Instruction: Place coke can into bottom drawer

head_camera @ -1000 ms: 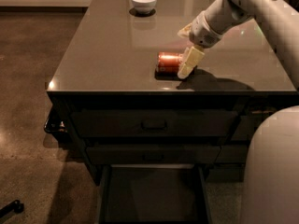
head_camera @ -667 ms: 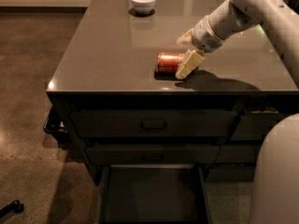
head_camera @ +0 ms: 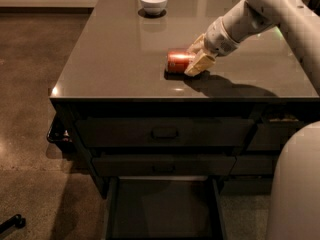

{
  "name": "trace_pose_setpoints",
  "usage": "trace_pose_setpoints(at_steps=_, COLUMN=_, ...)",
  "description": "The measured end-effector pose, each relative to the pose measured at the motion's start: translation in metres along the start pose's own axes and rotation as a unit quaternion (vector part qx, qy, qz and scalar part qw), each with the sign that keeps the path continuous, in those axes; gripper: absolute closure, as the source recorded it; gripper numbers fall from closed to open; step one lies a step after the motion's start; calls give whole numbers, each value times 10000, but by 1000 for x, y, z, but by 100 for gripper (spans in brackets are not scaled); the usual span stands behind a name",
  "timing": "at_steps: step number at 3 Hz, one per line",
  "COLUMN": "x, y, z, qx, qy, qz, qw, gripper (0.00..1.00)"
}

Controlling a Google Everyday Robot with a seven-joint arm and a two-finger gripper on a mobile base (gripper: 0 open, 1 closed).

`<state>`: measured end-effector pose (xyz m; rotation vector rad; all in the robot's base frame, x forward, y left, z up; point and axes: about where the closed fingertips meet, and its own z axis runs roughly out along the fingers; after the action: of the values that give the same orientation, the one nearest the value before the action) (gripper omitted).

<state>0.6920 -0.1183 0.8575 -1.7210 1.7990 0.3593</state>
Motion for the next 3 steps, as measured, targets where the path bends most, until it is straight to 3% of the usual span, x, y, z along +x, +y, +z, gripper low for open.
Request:
trace_pose_setpoints(at_steps=1, x=-8, y=10, z=-6, qx=-18, qy=214, qz=81, qw=9997, gripper=88)
trace_pose_setpoints(at_steps=2, x=-37, y=33, z=-16, qx=73, qy=511, qz=72, qw=9986, gripper=100)
trace_pose_setpoints(at_steps=3, x=-53, y=71, z=-27, qx=69, qy=698, qz=176, qw=9974, gripper=100)
